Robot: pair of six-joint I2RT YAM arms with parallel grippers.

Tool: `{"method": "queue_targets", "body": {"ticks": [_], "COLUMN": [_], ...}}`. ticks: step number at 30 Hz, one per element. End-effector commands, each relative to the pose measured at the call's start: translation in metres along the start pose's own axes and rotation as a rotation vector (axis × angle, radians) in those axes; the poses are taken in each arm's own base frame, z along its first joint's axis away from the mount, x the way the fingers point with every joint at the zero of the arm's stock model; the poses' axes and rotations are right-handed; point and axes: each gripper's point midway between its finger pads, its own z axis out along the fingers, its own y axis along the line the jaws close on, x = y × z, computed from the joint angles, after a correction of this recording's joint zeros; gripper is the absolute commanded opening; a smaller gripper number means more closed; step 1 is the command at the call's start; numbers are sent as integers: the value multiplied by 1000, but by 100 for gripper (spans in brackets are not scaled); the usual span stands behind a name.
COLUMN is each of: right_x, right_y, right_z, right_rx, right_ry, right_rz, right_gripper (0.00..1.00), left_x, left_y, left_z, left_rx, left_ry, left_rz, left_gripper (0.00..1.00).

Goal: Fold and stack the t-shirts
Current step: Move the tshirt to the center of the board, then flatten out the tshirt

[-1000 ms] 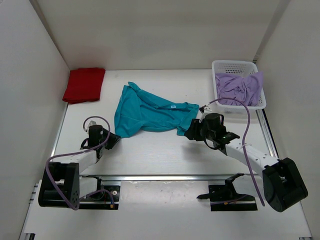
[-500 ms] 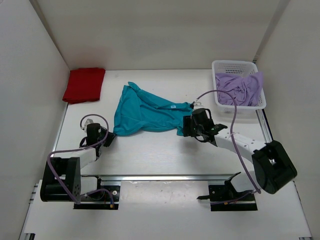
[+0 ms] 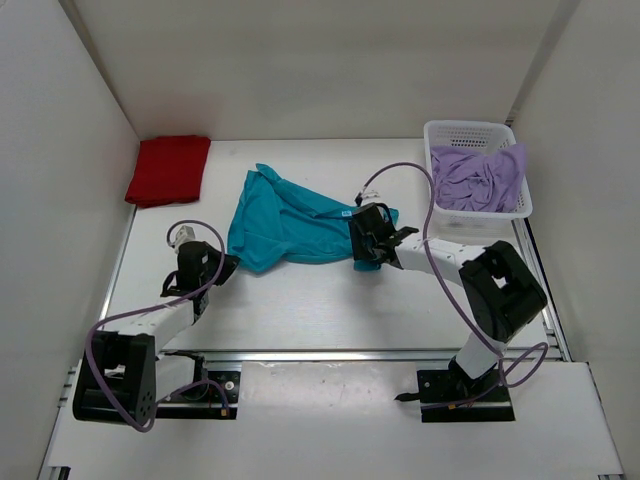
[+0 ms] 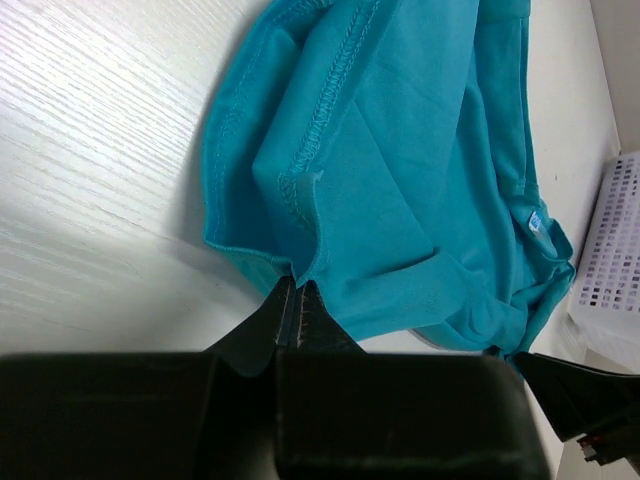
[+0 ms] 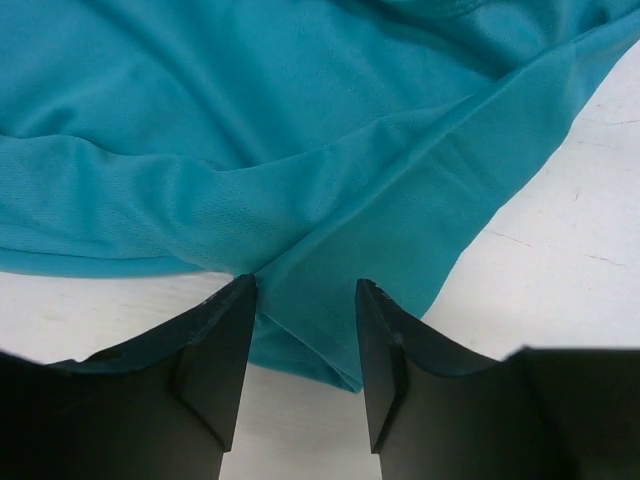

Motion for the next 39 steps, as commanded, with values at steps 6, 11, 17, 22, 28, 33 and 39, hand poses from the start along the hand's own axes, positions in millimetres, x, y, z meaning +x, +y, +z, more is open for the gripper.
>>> {"method": "queue_targets", "body": {"ticks": [6,11,17,22,28,33,39], "right_x": [-26,-26,-40,-69,-135,-189,-243], "right_y": [-2,-6,-17,-43,-81,-93,-79], "right_z": [1,-3,-33,-99,-220,-308,-391], "right_rx": [62,66,107,131,109,92,-30], "right_ry": [-57,-62,-106,-233,-499,-659,-819], "right_rz": [2,25,44,115,231,225,203], "right_gripper": [31,12,0,1,0,0,0], "left_x": [5,6,0,-39,-137,-206,-250], "left_y": [-10,-13,-38,-109,-189,-211,-234], "left_z": [2,1,-2,-19,-70,-105,-134], "left_rx": [32,40,98,247,465,548,699], "left_ry": [16,21,37,75,-11,-108,-116], "left_rz": [12,21,33,126,130,86,-9], "left_gripper": [0,0,0,0,0,0,0]}}
